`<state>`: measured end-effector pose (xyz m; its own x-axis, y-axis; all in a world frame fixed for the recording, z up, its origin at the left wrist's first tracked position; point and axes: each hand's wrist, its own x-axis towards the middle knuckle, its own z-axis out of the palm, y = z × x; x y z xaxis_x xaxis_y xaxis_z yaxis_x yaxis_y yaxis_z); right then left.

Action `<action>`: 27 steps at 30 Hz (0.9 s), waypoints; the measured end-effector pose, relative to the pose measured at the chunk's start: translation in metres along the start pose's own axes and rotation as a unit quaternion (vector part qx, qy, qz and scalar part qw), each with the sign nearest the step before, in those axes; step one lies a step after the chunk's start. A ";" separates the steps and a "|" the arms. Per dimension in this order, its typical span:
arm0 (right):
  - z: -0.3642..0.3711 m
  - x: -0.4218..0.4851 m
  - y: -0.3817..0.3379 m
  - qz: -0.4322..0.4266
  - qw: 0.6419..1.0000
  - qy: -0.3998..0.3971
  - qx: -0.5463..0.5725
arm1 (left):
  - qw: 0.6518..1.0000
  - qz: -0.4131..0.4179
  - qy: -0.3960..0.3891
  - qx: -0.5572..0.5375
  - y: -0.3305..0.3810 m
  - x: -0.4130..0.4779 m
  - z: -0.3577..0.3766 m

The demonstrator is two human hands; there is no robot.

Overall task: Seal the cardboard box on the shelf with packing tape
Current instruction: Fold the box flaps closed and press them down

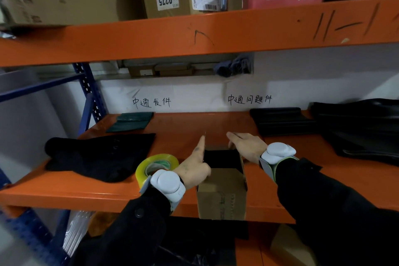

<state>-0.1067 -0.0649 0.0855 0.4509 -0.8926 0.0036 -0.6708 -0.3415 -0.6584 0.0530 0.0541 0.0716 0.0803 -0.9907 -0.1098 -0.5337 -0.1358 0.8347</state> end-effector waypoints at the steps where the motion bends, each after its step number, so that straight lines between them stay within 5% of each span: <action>1: 0.000 0.000 0.000 0.001 1.000 0.000 -0.003 | 1.000 0.002 -0.008 0.018 0.001 0.000 0.001; 11: 0.000 -0.004 0.003 0.021 1.000 0.003 0.011 | 0.996 0.042 -0.016 0.076 -0.006 0.002 0.015; 20: 0.010 -0.003 0.011 0.019 0.996 -0.005 0.090 | 0.998 0.029 -0.008 -0.052 -0.014 -0.001 0.017; 27: 0.026 -0.013 0.021 0.035 0.991 -0.015 0.130 | 0.999 -0.009 0.010 -0.046 -0.022 0.009 0.019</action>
<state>-0.1109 -0.0528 0.0522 0.4281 -0.9011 -0.0693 -0.5289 -0.1877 -0.8277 0.0491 0.0484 0.0422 0.1074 -0.9875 -0.1158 -0.4522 -0.1522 0.8788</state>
